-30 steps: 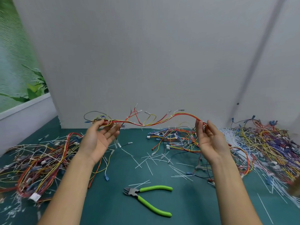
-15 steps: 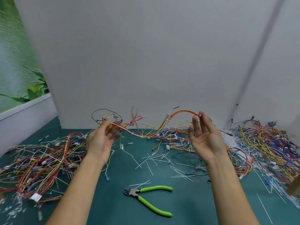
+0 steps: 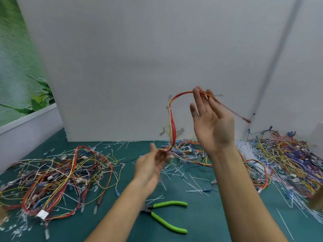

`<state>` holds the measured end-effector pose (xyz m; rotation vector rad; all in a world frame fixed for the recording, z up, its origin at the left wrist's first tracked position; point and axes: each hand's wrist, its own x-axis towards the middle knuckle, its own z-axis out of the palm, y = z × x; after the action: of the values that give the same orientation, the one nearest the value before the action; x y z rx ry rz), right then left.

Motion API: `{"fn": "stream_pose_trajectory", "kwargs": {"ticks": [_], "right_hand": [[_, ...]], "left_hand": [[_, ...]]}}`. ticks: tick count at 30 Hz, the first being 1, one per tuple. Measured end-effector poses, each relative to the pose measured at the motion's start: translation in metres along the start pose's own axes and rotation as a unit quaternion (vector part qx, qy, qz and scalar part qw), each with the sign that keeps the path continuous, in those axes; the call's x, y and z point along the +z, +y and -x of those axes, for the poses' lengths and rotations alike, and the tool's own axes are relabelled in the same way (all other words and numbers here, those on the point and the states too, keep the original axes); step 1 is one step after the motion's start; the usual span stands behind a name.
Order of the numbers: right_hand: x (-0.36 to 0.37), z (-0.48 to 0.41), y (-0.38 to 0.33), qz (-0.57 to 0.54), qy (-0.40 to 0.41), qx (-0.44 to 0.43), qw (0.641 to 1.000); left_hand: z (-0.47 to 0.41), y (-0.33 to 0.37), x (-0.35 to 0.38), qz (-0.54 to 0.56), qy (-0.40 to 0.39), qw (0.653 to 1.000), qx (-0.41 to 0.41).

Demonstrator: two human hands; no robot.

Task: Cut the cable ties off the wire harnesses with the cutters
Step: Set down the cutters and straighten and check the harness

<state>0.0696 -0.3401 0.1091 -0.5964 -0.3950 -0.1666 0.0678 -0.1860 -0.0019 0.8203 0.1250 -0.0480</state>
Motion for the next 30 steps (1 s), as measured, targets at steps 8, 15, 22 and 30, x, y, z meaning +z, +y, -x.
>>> {"fn": "stream_pose_trajectory", "kwargs": {"ticks": [8,15,22,30], "right_hand": [[-0.034,-0.080,0.043,0.734,-0.048,-0.152,0.661],[-0.163,-0.063,0.029,0.886,-0.052,0.278,0.368],[-0.115,-0.020,0.070,0.899,-0.035,0.174,0.399],[-0.079,0.047,0.146,0.762,-0.164,0.264,0.568]], "left_hand": [[0.073,-0.074,0.039,-0.213,-0.401,0.849,-0.272],[0.027,0.010,0.003,-0.557,-0.257,0.790,-0.010],[-0.036,0.077,-0.093,-0.789,0.041,0.613,0.010],[-0.055,0.051,-0.122,-0.827,0.084,0.556,-0.027]]}}
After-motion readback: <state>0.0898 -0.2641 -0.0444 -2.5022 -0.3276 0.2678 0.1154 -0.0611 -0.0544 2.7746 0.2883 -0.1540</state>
